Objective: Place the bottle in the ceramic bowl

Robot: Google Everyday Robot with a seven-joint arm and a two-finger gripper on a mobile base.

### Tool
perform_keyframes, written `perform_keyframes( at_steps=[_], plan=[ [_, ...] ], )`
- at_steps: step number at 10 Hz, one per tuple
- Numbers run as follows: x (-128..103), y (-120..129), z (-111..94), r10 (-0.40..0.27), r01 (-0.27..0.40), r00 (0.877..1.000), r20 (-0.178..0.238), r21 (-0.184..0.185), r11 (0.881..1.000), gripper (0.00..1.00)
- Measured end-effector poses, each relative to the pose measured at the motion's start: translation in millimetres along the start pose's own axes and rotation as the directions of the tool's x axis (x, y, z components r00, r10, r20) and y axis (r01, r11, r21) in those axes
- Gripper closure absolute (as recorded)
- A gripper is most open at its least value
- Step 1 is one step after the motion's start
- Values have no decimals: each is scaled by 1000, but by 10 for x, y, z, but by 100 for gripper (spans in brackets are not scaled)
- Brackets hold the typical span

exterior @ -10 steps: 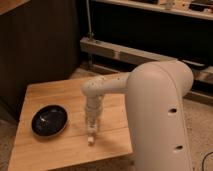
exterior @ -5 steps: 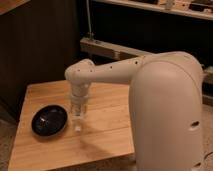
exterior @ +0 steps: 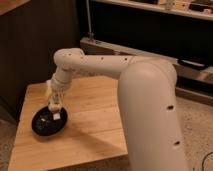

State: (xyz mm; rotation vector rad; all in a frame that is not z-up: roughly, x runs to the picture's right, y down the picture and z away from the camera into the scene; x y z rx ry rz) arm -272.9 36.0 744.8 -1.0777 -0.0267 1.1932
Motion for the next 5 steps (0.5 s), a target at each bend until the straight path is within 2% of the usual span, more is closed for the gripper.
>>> perform_keyframes(
  at_steps=[1,2,3,4,5],
  plan=[
    [-79,24,84,-86,84,996,-9,-143,986,100],
    [-88,40,207,-171,163,985,-10,-256,953,95],
    [-85,77,288,-230,218,973,-1,-316,923,87],
    [-46,149,379,-285,266,958,-2,-359,895,75],
    [-15,181,418,-308,286,951,-6,-353,891,65]
  ],
)
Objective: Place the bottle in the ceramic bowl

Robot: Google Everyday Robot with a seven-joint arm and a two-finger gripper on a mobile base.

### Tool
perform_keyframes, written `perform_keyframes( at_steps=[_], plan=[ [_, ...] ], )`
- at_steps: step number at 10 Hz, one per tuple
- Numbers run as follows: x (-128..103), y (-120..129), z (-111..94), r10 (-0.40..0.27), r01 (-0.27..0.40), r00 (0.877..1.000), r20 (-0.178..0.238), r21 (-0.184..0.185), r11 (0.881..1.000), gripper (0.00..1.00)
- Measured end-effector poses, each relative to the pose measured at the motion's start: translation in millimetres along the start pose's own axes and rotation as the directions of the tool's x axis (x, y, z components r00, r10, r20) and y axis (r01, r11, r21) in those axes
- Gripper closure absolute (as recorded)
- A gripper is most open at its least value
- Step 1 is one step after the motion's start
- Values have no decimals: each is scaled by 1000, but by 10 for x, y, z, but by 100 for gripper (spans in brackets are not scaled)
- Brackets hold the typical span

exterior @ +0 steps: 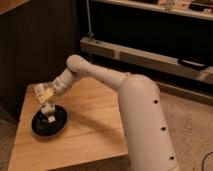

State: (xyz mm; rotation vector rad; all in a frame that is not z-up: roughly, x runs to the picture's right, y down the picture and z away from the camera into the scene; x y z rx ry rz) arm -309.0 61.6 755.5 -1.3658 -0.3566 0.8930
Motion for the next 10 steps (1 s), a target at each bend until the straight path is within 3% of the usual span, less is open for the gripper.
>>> perform_keyframes(
  at_steps=[1,3,4,10],
  plan=[
    [21,2,34,-18,18,1000,-8,45,999,56],
    [61,5,182,-18,28,998,-58,172,985,33],
    [75,-22,198,-6,19,998,-67,201,979,28],
    [83,-41,198,0,15,998,-70,212,977,26]
  ],
)
